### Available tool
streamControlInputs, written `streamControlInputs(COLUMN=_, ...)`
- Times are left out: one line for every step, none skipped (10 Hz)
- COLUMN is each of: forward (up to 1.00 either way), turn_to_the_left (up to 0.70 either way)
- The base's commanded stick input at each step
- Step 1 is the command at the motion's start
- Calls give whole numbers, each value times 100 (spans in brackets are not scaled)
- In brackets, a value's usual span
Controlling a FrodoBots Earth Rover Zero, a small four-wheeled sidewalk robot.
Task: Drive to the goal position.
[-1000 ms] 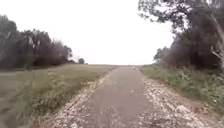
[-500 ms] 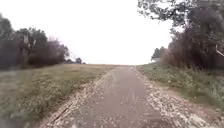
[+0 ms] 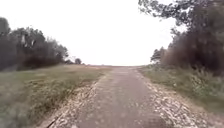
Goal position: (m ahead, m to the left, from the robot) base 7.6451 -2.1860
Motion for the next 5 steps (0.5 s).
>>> streamControlInputs(forward=70, turn_to_the_left=0)
streamControlInputs(forward=70, turn_to_the_left=0)
streamControlInputs(forward=70, turn_to_the_left=-2)
streamControlInputs(forward=70, turn_to_the_left=-4)
streamControlInputs(forward=70, turn_to_the_left=-6)
